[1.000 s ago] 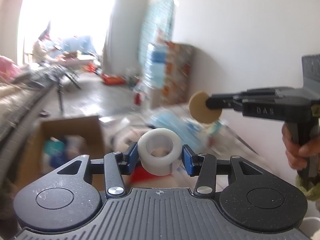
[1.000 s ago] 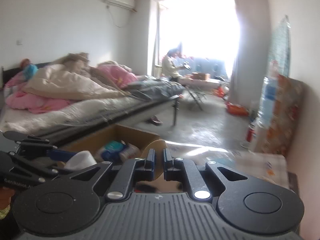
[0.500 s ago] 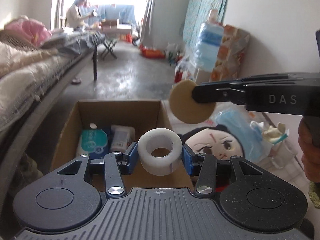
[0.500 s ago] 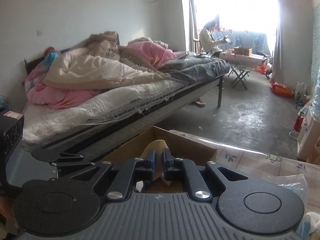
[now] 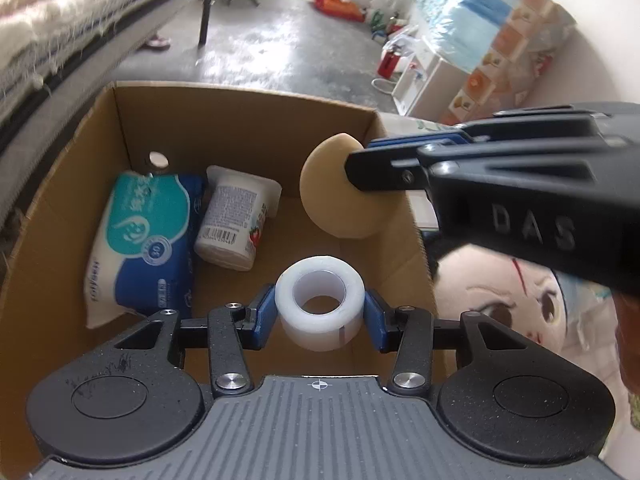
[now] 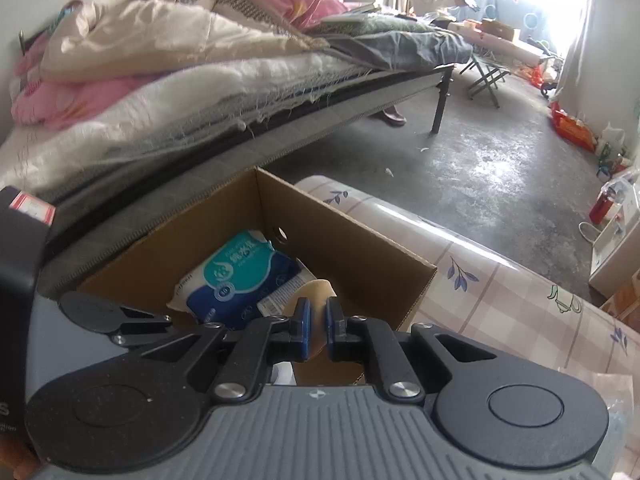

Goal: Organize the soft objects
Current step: 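Carry the tape roll and sponge over the cardboard box with both grippers, then lower the tape roll and sponge into the box and open both grippers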

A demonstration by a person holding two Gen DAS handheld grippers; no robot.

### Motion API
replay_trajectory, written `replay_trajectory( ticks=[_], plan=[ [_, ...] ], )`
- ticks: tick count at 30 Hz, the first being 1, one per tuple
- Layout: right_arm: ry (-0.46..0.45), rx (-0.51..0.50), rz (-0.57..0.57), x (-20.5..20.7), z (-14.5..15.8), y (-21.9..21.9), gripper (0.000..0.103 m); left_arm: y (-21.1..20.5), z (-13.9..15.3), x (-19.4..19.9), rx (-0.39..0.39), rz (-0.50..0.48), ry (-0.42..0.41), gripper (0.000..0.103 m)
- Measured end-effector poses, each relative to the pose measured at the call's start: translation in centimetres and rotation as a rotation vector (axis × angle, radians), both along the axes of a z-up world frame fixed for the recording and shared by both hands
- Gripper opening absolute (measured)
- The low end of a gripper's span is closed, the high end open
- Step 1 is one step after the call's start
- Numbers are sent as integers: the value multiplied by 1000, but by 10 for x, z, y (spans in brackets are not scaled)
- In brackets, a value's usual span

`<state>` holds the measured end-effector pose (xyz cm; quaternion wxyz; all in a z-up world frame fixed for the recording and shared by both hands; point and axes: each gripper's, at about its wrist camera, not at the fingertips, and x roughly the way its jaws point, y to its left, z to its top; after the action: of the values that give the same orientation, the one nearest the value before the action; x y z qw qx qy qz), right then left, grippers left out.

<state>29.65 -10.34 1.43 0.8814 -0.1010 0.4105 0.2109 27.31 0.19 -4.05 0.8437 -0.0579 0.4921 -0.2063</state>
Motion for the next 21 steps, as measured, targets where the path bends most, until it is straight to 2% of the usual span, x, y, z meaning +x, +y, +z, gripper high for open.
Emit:
replay_trajectory(
  ticks=[5,14,21],
  plan=[
    [27,-77,26,11,-7,9,9,0,-10,11,-40,41,46,46],
    [44,-174,41,30,-22,19,10,-4,-19,26,-61,86,55,46],
    [45,-195,21,39,-26,19,12,3,-20,29,-75,101,88,52]
  ],
)
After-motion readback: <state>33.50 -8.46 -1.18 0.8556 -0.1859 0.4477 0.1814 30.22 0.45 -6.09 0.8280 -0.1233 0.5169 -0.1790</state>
